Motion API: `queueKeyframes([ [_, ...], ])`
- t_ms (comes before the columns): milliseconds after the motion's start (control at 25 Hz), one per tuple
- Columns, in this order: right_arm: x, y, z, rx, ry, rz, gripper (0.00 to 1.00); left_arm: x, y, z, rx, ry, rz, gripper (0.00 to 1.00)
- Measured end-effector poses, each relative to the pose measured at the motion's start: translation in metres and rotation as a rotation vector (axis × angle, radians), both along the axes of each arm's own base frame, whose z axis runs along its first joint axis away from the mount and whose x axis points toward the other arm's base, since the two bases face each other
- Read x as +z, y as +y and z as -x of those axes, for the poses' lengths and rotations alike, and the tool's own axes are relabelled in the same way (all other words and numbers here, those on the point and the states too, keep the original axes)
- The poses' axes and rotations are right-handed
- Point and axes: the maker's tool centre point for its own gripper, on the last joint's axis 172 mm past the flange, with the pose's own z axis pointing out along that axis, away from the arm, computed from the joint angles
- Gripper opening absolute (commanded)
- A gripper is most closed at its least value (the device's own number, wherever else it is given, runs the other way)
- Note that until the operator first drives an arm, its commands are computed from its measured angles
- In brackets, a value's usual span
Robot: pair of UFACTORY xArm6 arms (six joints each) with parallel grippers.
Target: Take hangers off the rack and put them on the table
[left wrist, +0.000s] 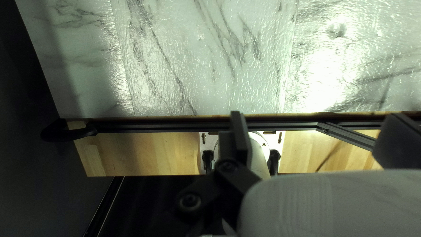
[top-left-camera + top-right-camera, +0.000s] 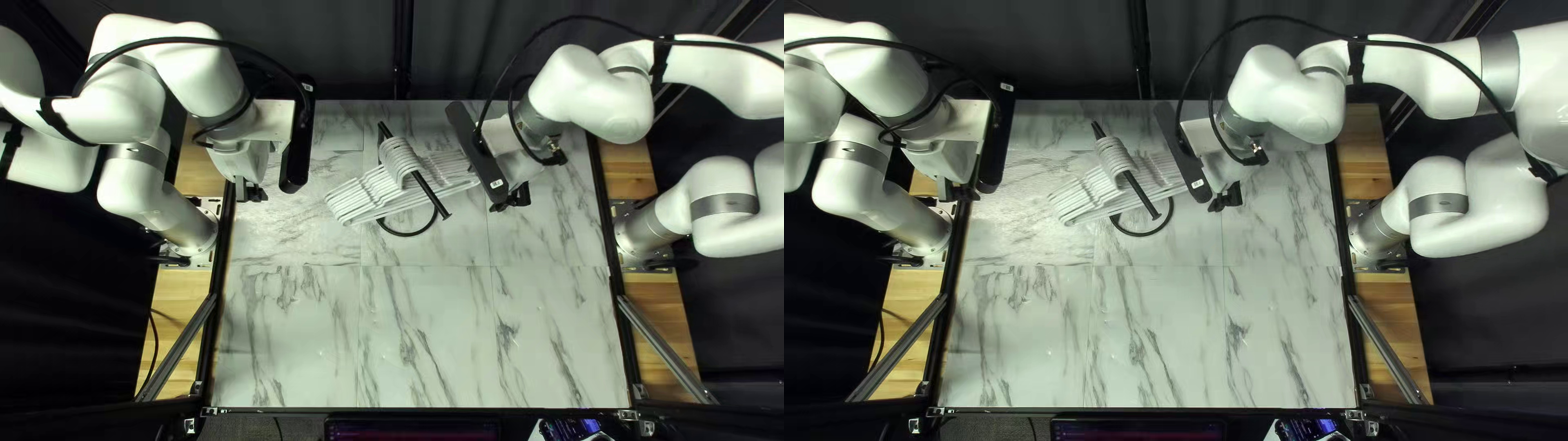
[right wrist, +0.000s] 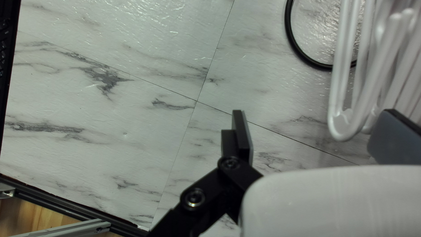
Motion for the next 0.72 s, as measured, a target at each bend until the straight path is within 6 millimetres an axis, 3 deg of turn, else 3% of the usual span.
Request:
queueKeyframes([
  [360, 0.0048, 0.0072, 0.0016, -0.001, -0.005, 0.001, 1.00, 0.0000, 0.0000, 0.0000, 0.000, 0.000, 0.000, 1.00],
  [720, 0.0049, -0.0016, 0.0058, 0.000, -0.009, -0.001, 1.00, 0.0000, 0.0000, 0.0000, 0.000, 0.000, 0.000, 1.00],
])
